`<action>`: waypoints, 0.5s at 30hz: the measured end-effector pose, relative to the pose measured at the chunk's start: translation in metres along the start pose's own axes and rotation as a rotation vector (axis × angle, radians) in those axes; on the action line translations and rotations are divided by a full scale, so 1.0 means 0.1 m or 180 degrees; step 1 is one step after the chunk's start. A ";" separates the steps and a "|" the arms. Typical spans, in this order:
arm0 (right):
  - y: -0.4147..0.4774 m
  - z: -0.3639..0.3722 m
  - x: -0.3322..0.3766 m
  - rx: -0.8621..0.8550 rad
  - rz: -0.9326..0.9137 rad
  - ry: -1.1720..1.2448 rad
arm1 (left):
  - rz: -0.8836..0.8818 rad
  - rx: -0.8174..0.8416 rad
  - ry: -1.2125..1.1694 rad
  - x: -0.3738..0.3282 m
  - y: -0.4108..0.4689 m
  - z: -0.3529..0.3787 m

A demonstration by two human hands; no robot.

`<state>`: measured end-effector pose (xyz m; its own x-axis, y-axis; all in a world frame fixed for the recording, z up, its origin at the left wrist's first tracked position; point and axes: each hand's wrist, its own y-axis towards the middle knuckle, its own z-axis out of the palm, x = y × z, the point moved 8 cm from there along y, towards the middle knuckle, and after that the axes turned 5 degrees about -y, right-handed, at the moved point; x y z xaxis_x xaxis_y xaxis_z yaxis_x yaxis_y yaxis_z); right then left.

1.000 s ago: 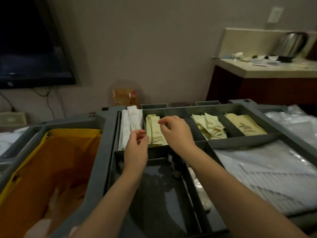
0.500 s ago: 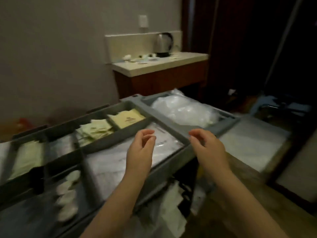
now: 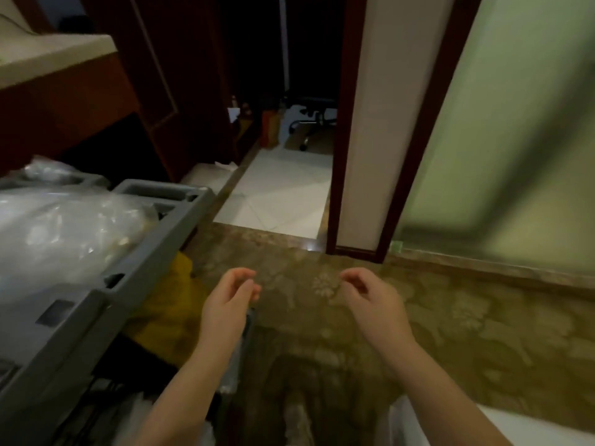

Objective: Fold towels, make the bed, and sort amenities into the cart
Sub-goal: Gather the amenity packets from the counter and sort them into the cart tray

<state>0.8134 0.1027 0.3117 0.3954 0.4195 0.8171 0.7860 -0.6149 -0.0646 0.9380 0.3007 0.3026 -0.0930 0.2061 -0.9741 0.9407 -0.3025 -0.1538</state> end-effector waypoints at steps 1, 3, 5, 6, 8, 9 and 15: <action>0.18 0.00 0.06 0.0022 -0.0036 -0.0022 | -0.0055 -0.0019 -0.0006 0.06 0.17 0.04; 0.62 0.04 0.20 0.0055 -0.0189 -0.0027 | -0.0169 -0.0092 0.0001 0.16 0.56 0.09; 1.11 0.11 0.39 0.0121 -0.0356 -0.0007 | -0.0258 -0.0187 -0.0030 0.22 0.99 0.15; 1.37 0.17 0.48 0.0168 -0.0437 -0.0005 | -0.0278 -0.0234 -0.0066 0.21 1.21 0.18; 1.91 0.26 0.68 0.0290 -0.0510 0.0000 | -0.0228 -0.0275 -0.0086 0.10 1.69 0.28; 2.19 0.29 0.77 0.0352 -0.0525 0.0001 | -0.0171 -0.0268 -0.0062 -0.02 1.92 0.36; 3.64 0.28 0.90 0.0359 -0.0536 0.0049 | 0.0163 -0.0213 -0.0026 -0.79 3.23 0.86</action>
<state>1.1487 -0.0647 0.3458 0.2471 0.4993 0.8304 0.8889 -0.4579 0.0108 1.2209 0.1068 0.3156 -0.0466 0.1841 -0.9818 0.9639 -0.2495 -0.0926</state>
